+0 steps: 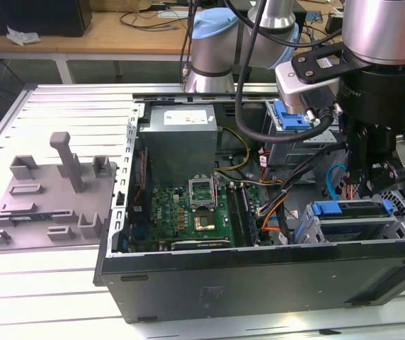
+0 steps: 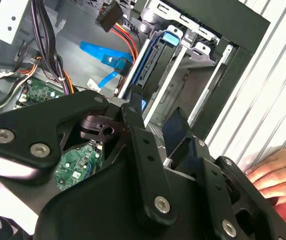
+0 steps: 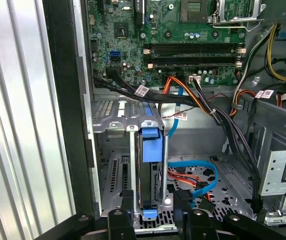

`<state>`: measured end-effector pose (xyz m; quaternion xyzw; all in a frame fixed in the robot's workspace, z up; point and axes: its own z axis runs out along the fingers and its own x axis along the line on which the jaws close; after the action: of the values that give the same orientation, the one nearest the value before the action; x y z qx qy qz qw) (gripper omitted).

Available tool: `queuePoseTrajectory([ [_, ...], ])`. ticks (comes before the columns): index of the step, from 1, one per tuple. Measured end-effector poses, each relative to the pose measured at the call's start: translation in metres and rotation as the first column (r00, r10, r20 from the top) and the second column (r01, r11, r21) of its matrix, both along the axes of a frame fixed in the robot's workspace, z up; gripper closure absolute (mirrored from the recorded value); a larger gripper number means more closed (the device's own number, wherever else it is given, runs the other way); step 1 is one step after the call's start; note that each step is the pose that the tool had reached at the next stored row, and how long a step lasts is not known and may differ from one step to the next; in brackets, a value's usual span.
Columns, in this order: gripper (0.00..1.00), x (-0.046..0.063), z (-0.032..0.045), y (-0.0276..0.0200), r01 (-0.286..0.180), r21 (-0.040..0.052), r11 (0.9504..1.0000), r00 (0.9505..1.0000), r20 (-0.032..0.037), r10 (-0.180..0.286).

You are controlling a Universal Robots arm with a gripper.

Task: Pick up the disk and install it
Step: 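Insert the disk into the insertion slot, then insert the first disk wire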

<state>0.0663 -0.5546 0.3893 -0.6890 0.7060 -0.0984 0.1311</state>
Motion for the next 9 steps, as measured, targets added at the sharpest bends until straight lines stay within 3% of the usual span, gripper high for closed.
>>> queuePoseTrajectory([
  [9, 0.56, -0.0001, -0.0003, 0.0000, 0.000, 0.0001, 1.0000, 1.0000, 0.0000, 0.000],
])
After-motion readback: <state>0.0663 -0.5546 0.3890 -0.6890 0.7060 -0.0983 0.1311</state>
